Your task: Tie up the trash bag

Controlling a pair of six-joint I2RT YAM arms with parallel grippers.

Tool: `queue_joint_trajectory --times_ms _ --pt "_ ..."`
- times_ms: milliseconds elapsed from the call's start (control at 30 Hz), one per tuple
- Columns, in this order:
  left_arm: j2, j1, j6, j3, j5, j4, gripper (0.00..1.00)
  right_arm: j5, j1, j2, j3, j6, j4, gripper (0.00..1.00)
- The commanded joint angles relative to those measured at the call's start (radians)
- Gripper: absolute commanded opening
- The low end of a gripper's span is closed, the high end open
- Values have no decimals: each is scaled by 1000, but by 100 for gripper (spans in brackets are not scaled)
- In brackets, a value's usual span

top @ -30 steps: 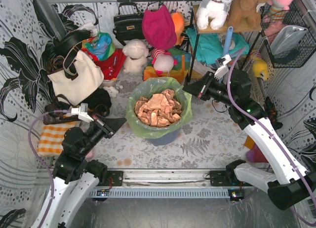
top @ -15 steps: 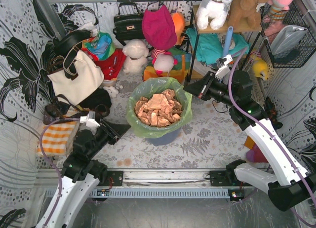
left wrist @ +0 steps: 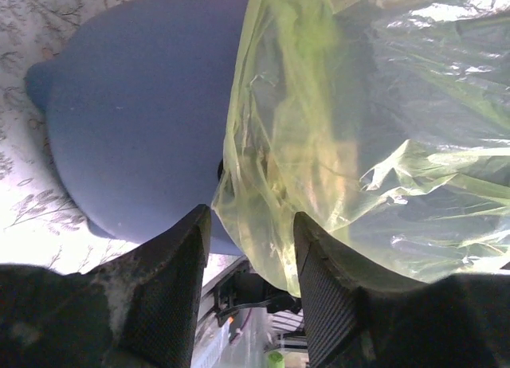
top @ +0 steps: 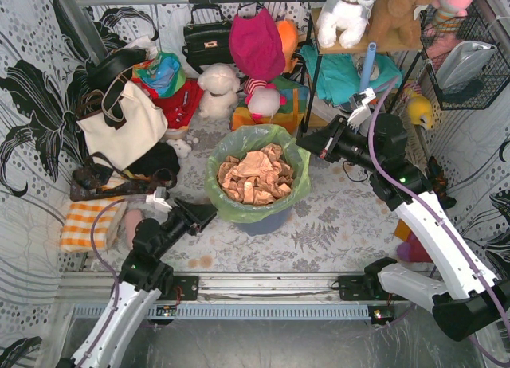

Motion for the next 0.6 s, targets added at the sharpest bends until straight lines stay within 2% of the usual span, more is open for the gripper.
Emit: queue_joint_trajectory --times_ms 0,133,433,500,567 --pt "-12 -5 -64 -75 35 247 52 6 0 -9 13 7 33 0" --pt "-34 -5 -112 -131 32 346 50 3 0 -4 21 5 27 0" --pt "-44 -5 -155 -186 22 464 53 -10 0 11 32 4 24 0" --pt "-39 -4 -151 -183 23 459 47 -11 0 11 31 6 24 0" --pt "-40 -4 -139 -168 23 432 36 -9 0 9 30 6 24 0"
